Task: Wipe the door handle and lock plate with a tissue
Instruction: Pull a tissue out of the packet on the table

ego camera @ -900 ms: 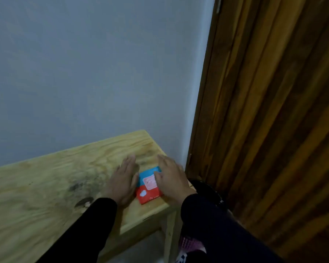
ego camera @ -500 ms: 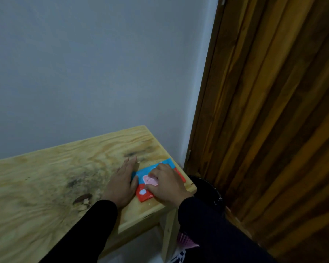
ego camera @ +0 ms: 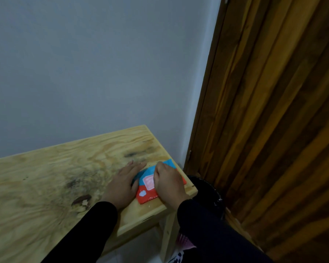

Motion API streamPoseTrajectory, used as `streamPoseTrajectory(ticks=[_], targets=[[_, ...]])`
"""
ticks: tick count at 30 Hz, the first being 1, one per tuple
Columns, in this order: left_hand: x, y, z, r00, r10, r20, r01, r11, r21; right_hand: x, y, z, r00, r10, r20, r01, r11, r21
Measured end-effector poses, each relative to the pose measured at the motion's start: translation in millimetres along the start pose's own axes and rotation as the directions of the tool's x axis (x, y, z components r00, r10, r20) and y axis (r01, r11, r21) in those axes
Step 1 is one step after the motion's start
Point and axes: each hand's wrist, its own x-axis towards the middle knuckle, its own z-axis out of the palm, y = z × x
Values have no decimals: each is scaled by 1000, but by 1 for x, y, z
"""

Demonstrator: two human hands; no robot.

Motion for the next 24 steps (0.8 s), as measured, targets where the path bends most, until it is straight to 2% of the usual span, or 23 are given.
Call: streamPoseTrajectory(ticks=[3,6,10,16,19,24], targets=[[1,-2,1,999,28,20,-28,1000,5,2,9,-1,996,89,1,-89,992,94],[2,-6,5,996,59,71,-62,997,50,4,14,-1,997,46,62,-55,987,151],[2,-7,6,995,68,79,-74,994,85,8,16,-1,984,19,179,-46,988,144],[0,4,2,995,43,89,-50,996,77,12,17,-8,971,-18,238,-7,995,104],[0,1,4,994,24,108,-36,994,105,15,14,-8,967,10,254,-31,996,79],[-1,-1,6,995,41,96,-51,993,102,17,7,-5,958,26,286,-13,999,-49]])
